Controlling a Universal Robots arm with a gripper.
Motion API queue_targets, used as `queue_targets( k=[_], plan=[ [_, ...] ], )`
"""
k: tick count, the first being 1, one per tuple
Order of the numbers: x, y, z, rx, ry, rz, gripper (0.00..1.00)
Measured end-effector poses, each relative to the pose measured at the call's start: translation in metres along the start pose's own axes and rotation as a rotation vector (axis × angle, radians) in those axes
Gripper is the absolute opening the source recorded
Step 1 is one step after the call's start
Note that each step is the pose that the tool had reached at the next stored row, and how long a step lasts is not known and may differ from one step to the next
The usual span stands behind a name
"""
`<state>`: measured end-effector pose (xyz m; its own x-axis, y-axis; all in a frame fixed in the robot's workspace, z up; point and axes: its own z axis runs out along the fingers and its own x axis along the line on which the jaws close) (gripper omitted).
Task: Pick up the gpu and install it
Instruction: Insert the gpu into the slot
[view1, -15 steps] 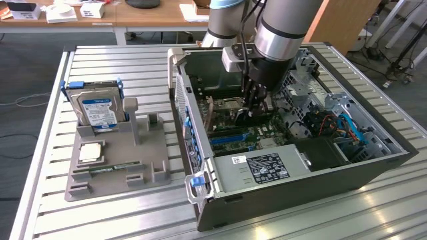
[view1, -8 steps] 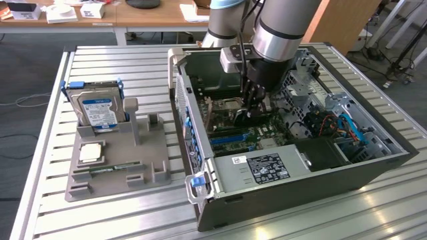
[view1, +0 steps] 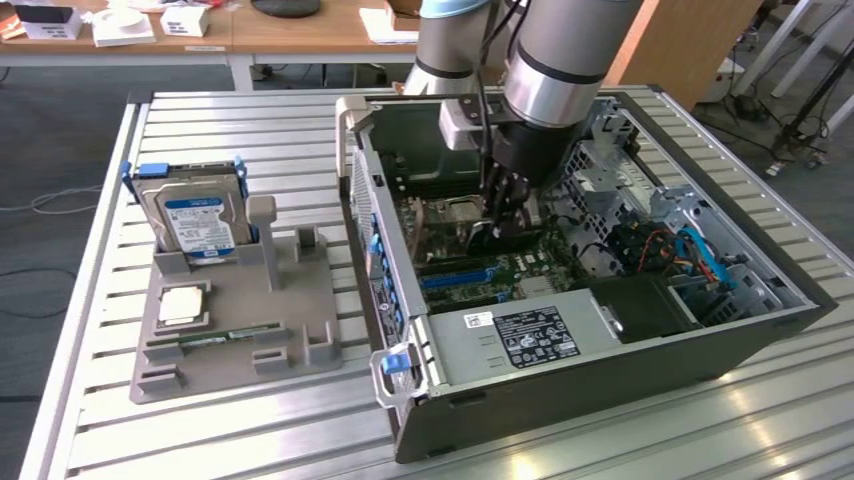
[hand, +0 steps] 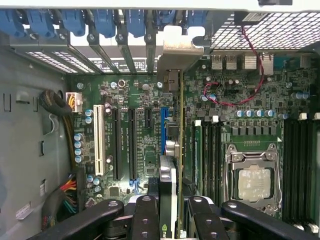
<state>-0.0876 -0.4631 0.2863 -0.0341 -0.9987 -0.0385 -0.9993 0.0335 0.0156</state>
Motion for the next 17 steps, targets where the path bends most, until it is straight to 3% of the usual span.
queue_targets(
  k=[17],
  plan=[
    [0.0029,0.0039,0.0054,-0.0002,0.0002,-0.001,0.27]
  ],
)
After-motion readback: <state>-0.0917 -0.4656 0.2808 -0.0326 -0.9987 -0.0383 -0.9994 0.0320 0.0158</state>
